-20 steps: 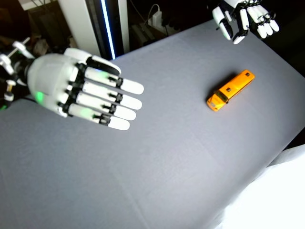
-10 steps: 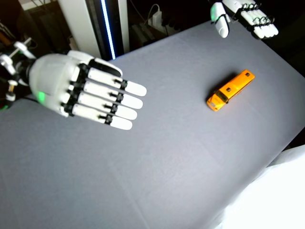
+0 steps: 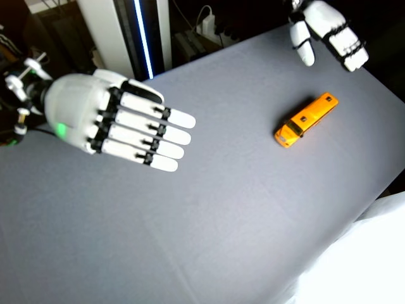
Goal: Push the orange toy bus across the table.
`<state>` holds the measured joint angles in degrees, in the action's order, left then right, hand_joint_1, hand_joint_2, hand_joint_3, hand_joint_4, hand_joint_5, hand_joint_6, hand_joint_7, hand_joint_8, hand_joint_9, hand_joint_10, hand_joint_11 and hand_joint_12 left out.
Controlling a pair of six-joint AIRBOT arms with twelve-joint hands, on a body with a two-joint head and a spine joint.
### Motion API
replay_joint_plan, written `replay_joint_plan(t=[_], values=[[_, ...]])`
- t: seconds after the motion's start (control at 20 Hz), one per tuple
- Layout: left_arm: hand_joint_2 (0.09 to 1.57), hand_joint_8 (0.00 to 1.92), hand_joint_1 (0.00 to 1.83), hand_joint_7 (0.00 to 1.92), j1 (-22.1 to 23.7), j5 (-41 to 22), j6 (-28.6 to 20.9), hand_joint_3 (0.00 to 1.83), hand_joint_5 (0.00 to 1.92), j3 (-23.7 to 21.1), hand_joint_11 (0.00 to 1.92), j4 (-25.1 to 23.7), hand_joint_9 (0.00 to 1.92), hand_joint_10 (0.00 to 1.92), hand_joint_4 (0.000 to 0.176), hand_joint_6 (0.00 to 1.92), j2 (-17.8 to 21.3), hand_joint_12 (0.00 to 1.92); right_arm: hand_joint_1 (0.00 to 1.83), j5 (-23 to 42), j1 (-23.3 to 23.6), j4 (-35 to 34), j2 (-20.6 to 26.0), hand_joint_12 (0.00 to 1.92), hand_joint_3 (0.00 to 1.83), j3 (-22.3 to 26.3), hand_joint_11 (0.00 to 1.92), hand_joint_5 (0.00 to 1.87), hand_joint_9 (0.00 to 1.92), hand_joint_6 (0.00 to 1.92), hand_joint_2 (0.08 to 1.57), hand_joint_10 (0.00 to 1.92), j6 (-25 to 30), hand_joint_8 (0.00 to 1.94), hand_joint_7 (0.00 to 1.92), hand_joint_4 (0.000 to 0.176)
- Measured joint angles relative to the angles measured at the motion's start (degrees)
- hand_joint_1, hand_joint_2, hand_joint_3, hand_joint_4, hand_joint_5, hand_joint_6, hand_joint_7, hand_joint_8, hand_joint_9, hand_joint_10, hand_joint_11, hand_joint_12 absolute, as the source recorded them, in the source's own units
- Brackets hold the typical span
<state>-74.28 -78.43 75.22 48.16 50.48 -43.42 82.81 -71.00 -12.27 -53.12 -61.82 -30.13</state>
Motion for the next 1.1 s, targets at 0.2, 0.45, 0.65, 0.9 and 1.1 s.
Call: replay_joint_plan(t=[0.2, 0.45, 0.65, 0.9, 1.1], values=[[1.57, 0.0, 0.0, 0.0, 0.0, 4.2, 0.1, 0.07, 0.02, 2.1, 0.06, 1.0, 0.03, 0.0, 0.0, 0.0, -1.0, 0.03, 0.47, 0.0, 0.0, 0.0, 0.0, 0.03, 0.0, 0.0, 0.21, 0.2, 0.22, 0.0, 1.36, 0.0, 0.1, 0.0, 0.21, 0.0], [1.57, 0.0, 0.0, 0.01, 1.1, 8.2, 0.1, 0.09, 0.02, 4.1, 0.05, 1.4, 0.03, 0.0, 0.0, 0.0, -1.5, 0.04, 0.48, 0.0, 0.0, 0.1, -0.1, 0.04, 0.0, 0.0, 0.23, 0.2, 0.23, 0.0, 1.36, 0.01, 0.1, 0.0, 0.22, 0.0], [1.57, 0.0, 0.0, 0.0, 2.6, 10.3, 1.9, 0.11, 0.0, 4.9, 0.01, 1.9, 0.0, 0.0, 0.0, 0.0, -2.1, 0.03, 0.5, 0.0, 0.0, 0.0, -0.1, 0.04, 0.0, 0.0, 0.24, 0.21, 0.24, 0.0, 1.37, 0.01, 0.1, 0.01, 0.23, 0.0], [1.57, 0.0, 0.0, 0.0, 4.1, 13.7, 3.3, 0.15, 0.01, 6.9, 0.0, 2.9, 0.0, 0.0, 0.0, 0.0, -3.3, 0.03, 0.48, 0.0, 0.0, 0.2, -0.2, 0.03, 0.0, 0.0, 0.24, 0.2, 0.23, 0.0, 1.36, 0.0, 0.2, 0.0, 0.22, 0.0], [1.57, 0.0, 0.0, 0.0, 4.7, 16.0, 3.6, 0.15, 0.01, 7.7, 0.02, 3.6, 0.0, 0.0, 0.0, 0.0, -4.3, 0.05, 0.48, 0.0, 0.0, 0.0, -0.2, 0.02, 0.0, 0.0, 0.22, 0.21, 0.23, 0.0, 1.36, 0.01, 0.3, 0.01, 0.24, 0.0]])
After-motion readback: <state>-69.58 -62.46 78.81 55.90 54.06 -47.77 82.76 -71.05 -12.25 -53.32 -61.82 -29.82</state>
